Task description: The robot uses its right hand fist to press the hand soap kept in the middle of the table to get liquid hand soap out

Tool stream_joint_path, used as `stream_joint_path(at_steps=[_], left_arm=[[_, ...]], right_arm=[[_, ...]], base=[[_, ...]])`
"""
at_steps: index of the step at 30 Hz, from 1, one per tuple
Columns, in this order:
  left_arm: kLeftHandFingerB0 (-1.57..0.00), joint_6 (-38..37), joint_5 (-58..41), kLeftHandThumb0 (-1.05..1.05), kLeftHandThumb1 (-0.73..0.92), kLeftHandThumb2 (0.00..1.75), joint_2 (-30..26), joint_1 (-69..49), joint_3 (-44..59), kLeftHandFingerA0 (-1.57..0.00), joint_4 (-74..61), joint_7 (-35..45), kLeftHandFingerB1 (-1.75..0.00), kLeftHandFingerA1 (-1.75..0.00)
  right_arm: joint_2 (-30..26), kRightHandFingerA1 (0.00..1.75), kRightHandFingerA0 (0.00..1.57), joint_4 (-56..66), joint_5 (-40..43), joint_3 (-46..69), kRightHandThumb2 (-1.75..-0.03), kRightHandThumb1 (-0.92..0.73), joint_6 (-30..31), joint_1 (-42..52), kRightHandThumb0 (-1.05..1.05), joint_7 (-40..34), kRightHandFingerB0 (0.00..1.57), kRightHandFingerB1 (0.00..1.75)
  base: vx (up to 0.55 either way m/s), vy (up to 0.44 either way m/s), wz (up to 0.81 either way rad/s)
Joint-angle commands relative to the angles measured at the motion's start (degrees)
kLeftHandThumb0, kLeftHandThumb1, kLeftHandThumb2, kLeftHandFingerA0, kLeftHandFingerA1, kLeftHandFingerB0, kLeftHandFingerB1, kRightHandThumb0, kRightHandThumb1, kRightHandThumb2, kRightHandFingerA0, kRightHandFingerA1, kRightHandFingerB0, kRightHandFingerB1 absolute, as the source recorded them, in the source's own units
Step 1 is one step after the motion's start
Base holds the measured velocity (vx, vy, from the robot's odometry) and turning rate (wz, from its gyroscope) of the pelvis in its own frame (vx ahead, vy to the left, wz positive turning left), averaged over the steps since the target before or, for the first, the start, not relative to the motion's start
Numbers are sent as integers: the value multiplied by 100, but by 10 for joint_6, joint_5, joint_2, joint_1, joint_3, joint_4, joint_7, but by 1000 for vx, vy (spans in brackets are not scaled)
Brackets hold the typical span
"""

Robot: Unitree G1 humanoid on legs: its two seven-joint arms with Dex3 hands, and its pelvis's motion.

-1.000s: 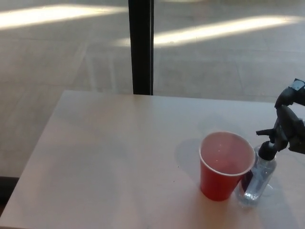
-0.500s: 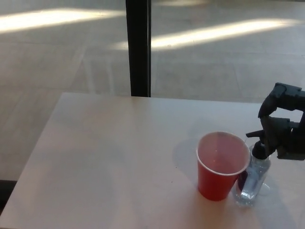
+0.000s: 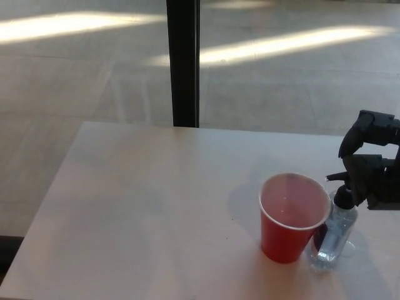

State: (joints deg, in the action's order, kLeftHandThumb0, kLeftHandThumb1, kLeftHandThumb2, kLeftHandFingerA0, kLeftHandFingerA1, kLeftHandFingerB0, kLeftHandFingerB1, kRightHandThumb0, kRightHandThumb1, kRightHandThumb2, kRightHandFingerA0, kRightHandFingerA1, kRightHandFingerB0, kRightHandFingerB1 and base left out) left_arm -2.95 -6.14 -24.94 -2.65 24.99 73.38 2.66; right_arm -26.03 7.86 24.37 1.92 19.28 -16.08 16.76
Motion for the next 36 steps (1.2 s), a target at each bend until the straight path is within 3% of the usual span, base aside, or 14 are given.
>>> stream_joint_path(at_steps=[1, 13, 15, 25, 31, 33, 36], left_arm=[[-52, -9, -6, -54, 70, 60, -12, 2, -1, -70, 3, -8, -51, -69], [-50, -8, -6, -53, 70, 60, -13, 2, -2, -70, 1, -8, -50, -69], [-52, -7, -7, -53, 70, 60, -13, 4, 0, -70, 3, -10, -52, -69], [-51, -4, -11, -54, 69, 60, -16, 12, 6, -70, 6, -9, -50, -69], [-53, -14, -4, -55, 70, 60, -15, 6, 0, -71, 2, -11, -52, -70], [-53, -11, -4, -55, 71, 60, -16, 6, 0, -70, 1, -11, -51, -69], [-52, -10, -6, -54, 71, 60, -15, 7, 2, -71, 2, -13, -50, -70]], right_arm=[[7, 175, 93, -21, -16, -28, -123, -52, 86, 67, -19, 0, 72, 163], [21, 175, 97, -2, -32, -75, -124, -56, 93, 113, -18, -16, 76, 162], [26, 175, 99, -9, -24, -76, -126, -53, 98, 120, -18, -17, 71, 169], [-7, 175, 97, -45, -47, -90, -131, -49, 76, 136, -21, -4, 69, 168], [-15, 175, 100, -57, -33, -74, -129, -49, 81, 130, -22, -5, 71, 163], [-17, 175, 99, -58, -24, -70, -121, -57, 85, 123, -25, -2, 77, 155], [-18, 175, 93, -42, -11, -60, -120, -58, 100, 98, -24, -11, 74, 157]], base=[[0, 0, 0], [0, 0, 0], [0, 0, 0], [0, 0, 0], [0, 0, 0], [0, 0, 0], [0, 0, 0]])
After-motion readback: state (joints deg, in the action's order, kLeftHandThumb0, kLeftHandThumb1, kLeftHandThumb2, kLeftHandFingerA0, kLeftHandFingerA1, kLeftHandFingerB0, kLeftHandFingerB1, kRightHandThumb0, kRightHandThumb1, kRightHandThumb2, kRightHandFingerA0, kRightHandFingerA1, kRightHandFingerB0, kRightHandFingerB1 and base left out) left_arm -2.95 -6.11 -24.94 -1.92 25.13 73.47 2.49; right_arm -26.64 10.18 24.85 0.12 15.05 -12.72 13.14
